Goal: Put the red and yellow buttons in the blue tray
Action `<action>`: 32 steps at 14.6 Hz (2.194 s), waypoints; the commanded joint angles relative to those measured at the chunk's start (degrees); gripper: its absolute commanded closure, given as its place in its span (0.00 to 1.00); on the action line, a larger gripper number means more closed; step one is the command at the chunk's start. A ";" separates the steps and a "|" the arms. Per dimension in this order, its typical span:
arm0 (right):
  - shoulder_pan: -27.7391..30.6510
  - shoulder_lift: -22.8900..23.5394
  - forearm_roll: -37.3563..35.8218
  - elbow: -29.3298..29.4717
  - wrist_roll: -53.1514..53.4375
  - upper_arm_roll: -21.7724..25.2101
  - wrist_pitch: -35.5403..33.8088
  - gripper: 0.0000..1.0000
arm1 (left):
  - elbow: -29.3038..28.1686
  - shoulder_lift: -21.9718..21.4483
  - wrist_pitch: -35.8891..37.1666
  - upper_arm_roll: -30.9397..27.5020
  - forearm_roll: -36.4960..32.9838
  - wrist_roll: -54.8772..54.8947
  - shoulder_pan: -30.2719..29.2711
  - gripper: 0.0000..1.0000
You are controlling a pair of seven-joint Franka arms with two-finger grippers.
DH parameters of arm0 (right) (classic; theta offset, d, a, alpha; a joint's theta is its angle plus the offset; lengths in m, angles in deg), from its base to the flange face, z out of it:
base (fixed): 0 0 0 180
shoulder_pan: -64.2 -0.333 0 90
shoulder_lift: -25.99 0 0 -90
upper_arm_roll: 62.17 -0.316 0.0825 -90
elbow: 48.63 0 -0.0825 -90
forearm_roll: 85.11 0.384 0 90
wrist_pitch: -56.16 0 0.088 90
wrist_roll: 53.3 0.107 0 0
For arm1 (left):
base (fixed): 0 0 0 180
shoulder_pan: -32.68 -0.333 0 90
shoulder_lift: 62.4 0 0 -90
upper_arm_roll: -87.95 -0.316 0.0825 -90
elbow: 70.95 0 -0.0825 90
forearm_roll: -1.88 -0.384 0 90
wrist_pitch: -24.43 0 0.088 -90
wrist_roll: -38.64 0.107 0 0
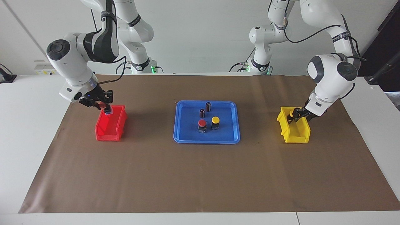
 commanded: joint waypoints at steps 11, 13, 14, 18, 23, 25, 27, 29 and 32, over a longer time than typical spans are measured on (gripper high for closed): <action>-25.89 15.89 1.17 3.58 40.77 -0.42 20.63 0.75 | -8.99 -4.59 -1.65 0.54 2.02 -0.83 -0.31 0.94; -26.85 16.95 1.17 2.36 41.56 -0.42 22.99 0.73 | -8.39 -4.24 -2.61 0.54 2.02 -0.92 -0.75 0.99; -26.94 17.22 1.17 1.65 41.65 -0.42 24.22 0.72 | -6.72 -3.54 -3.31 0.54 2.02 -0.92 -0.75 0.99; -26.77 17.39 1.17 1.29 41.65 -0.42 24.50 0.25 | 9.77 2.25 2.97 0.62 1.93 -1.09 0.56 0.99; -25.02 15.99 0.29 8.73 41.04 0.19 16.54 0.00 | 13.26 2.53 6.38 0.80 1.93 -22.04 15.38 0.99; -20.99 13.80 0.29 14.36 39.46 0.19 6.97 0.00 | 11.32 3.31 3.37 0.80 1.93 -29.98 23.11 0.99; -16.16 10.21 0.29 17.45 34.38 0.19 -2.26 0.00 | 10.70 5.51 1.96 0.89 1.93 -34.73 27.79 0.99; -9.92 5.20 0.38 17.47 26.65 0.19 -8.78 0.00 | 9.47 7.09 -1.36 0.98 2.54 -37.91 30.96 0.99; 0.00 -0.35 0.81 17.73 15.33 0.37 -16.88 0.00 | 6.40 8.67 -5.60 0.98 2.55 -39.68 33.26 0.99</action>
